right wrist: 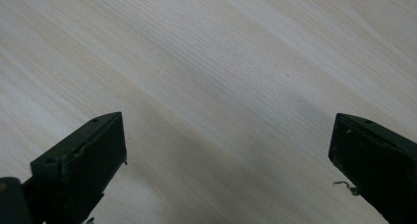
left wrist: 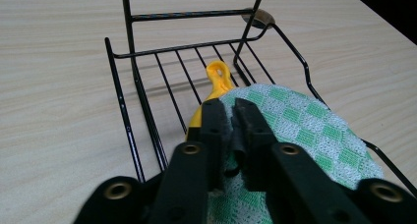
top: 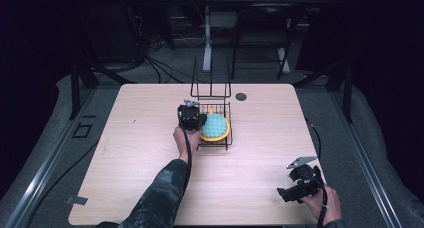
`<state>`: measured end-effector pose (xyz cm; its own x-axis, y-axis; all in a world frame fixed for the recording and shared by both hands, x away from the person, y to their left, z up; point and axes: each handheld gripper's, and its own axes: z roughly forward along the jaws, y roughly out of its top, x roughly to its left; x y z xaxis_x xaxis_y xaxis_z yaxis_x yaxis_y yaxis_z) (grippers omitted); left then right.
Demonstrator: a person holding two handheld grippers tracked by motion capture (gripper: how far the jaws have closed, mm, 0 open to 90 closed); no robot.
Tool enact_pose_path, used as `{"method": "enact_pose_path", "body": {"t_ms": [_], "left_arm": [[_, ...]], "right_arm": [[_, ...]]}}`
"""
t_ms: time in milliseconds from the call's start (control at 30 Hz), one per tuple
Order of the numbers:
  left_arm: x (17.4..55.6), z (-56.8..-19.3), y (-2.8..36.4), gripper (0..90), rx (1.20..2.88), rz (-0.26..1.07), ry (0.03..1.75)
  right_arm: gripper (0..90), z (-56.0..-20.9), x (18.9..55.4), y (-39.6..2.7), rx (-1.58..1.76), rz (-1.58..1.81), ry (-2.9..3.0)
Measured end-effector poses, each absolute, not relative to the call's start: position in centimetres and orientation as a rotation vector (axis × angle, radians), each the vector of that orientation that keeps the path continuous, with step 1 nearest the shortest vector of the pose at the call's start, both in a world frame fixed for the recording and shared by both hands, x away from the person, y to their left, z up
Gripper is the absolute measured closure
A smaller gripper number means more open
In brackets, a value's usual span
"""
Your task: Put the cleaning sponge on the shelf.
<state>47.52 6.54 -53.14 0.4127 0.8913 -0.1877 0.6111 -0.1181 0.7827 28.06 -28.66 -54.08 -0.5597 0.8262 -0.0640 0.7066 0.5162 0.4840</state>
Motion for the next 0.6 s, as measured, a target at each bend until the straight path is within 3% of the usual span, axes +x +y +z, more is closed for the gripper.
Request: {"method": "enact_pose_path", "body": {"t_ms": [133, 267, 600], "left_arm": [[47.5, -53.1, 6.7, 58.2, 1.834, 0.406, 1.309], [47.3, -52.9, 6.8, 41.3, 1.854, 0.404, 1.305], [46.0, -51.4, 8.0, 22.0, 1.859, 0.431, 1.266]], "right_arm": [[0.5, -54.0, 28.0, -28.7, 1.291, 0.597, 2.472], [0.6, -54.1, 28.1, -28.6, 1.285, 0.595, 2.474], [0.6, -54.1, 28.1, -28.6, 1.286, 0.59, 2.483]]}}
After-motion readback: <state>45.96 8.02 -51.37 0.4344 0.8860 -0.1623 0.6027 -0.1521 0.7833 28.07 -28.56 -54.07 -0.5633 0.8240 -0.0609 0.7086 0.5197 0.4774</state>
